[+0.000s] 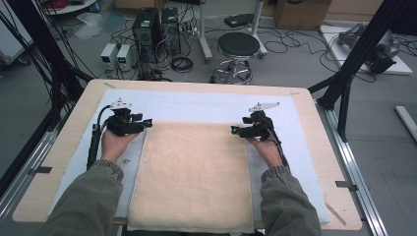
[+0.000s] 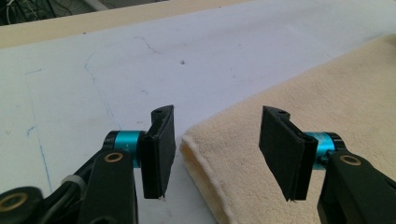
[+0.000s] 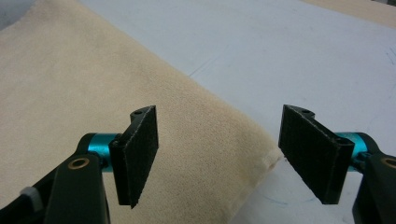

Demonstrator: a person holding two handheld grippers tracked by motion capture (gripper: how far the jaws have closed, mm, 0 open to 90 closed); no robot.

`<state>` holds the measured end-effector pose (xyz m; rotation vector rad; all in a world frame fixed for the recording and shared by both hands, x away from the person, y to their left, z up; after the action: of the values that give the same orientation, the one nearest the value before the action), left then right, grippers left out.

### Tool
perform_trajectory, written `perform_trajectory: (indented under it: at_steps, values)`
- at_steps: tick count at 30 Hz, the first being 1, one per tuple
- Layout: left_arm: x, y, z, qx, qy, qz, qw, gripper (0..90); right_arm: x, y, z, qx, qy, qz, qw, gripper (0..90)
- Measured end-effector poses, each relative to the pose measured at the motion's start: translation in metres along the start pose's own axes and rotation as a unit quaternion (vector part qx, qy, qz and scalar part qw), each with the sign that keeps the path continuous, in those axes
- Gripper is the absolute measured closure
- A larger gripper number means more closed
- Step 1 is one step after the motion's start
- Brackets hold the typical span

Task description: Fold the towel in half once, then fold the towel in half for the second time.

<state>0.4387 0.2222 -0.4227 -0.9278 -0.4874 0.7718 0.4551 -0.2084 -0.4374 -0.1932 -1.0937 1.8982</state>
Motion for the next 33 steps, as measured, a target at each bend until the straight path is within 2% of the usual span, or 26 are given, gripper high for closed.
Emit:
perform_trajectory:
  at_steps: [5,8,11,18,22,24,26,28,30,31,32,33]
  values:
    - [0.000,0.006,-0.007,0.022,0.005,-0.002,0.9997,42.9,-0.001,0.002,-0.002,0.009,-0.002,-0.005,0.9999,26.3]
    - [0.003,0.007,-0.011,0.016,-0.005,0.003,0.9999,42.9,-0.002,0.002,-0.002,0.008,0.004,-0.006,0.9999,26.3]
    - [0.006,0.009,-0.015,0.011,-0.015,0.014,0.9997,43.1,-0.006,0.004,-0.004,0.013,0.015,-0.007,0.9998,26.5]
    - [0.013,0.020,-0.030,0.014,-0.020,0.049,0.9985,43.0,-0.016,0.009,-0.011,0.025,0.030,-0.021,0.9990,27.1]
    - [0.013,0.023,-0.035,0.021,-0.025,0.049,0.9982,43.4,-0.019,0.013,-0.017,0.042,0.037,-0.029,0.9980,28.3]
    - [0.012,0.025,-0.037,0.028,-0.026,0.045,0.9983,43.8,-0.019,0.014,-0.018,0.041,0.038,-0.034,0.9979,29.1]
    - [0.011,0.025,-0.039,0.033,-0.026,0.041,0.9982,43.8,-0.019,0.013,-0.018,0.040,0.040,-0.036,0.9978,32.0]
    - [0.011,0.026,-0.040,0.039,-0.026,0.038,0.9982,45.7,-0.016,0.013,-0.019,0.041,0.029,-0.031,0.9983,38.7]
    - [0.007,0.025,-0.041,0.037,-0.013,0.028,0.9988,53.8,-0.014,0.013,-0.021,0.043,0.028,-0.021,0.9985,41.5]
    - [0.006,0.025,-0.042,0.040,-0.014,0.019,0.9989,57.0,-0.013,0.013,-0.021,0.043,0.027,-0.021,0.9985,43.9]
    - [0.004,0.024,-0.042,0.040,-0.007,0.018,0.9990,59.8,-0.014,0.012,-0.021,0.042,0.027,-0.024,0.9985,47.6]
    - [0.003,0.024,-0.043,0.041,-0.007,0.019,0.9990,64.9,-0.014,0.012,-0.021,0.042,0.018,-0.027,0.9986,55.0]
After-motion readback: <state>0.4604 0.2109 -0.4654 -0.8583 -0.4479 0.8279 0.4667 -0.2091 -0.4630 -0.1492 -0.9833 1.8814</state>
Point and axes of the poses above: each handheld gripper's, and its own axes: z roughly backward along the jaws, y roughly out of its underside, x roughly to its left, the point moved 3 cm from there along -z, roughly forward along the jaws, and after that the axes turned 12 degrees about -z, right-handed, at the moved point
